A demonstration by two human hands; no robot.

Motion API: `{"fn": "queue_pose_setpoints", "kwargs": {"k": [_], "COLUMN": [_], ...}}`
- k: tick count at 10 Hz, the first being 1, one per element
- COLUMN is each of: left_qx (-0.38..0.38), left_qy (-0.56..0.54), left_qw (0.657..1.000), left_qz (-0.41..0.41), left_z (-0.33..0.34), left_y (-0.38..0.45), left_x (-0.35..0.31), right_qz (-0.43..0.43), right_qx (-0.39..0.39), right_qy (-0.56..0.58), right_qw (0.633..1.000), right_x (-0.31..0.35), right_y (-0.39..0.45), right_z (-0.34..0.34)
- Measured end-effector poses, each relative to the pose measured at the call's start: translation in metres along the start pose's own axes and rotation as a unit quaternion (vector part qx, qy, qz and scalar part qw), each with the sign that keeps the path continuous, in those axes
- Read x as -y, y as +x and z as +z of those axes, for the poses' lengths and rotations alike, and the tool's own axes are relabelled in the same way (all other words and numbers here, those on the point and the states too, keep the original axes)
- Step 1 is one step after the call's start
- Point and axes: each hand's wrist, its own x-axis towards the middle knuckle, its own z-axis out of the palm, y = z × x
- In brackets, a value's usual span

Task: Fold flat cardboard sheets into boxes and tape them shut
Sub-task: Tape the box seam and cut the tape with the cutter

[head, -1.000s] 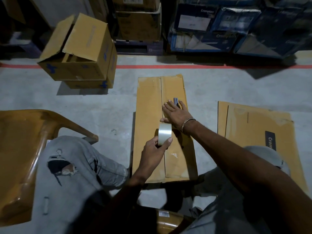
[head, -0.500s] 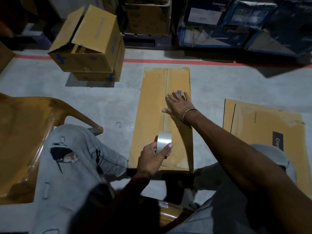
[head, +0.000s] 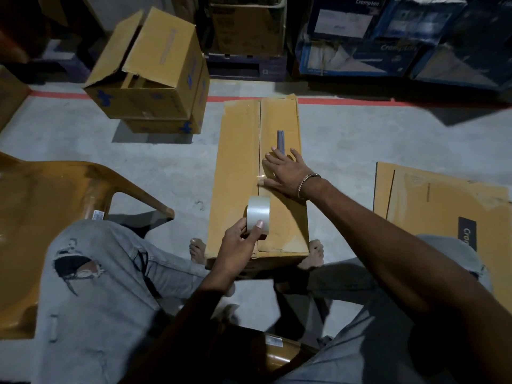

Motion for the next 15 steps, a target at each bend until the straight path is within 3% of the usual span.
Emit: {"fn": "queue_pose_setpoints", "kwargs": {"k": [3,5,7,9,10,13,14,15], "left_qx": [-0.002,-0.093,-0.133,-0.081,-0.049,-0.038,-0.056,-0.059], "left_qy": [-0.029,-0.003,0.054,0.158,0.122,0.205,0.166,0.107], "left_qw": [0.999,0.994,0.989,0.982,0.983,0.964,0.969,0.965], "left_qz": [-0.018,-0.065,-0.027,-0.064,-0.128,-0.168,-0.173,-0.23], "left_z": [0.006,0.013,0.021,0.009,0.008,0.013,0.021,0.023], "left_y": [-0.008,-0.045,-0.085,-0.087,-0.082,-0.073,-0.068,-0.061], "left_x": [0.006,0.001,0.01,0.035,0.042,0.049,0.054,0.056], "right_qz": [0.014,0.026,0.028,0.035,0.038,0.039,0.041,0.022], "right_qx": [0.038,0.033,0.03,0.04,0.041,0.025,0.002,-0.015], "right_qy": [-0.032,-0.073,-0.076,-0.063,-0.058,-0.065,-0.07,-0.06], "right_qw": [0.999,0.996,0.996,0.997,0.997,0.997,0.997,0.998], "right_x": [0.009,0.013,0.013,0.015,0.016,0.018,0.022,0.031], "right_y": [-0.004,-0.006,-0.006,-0.008,-0.008,-0.009,-0.015,-0.03], "right_z": [0.003,0.009,0.009,0.007,0.009,0.01,0.007,0.01]}}
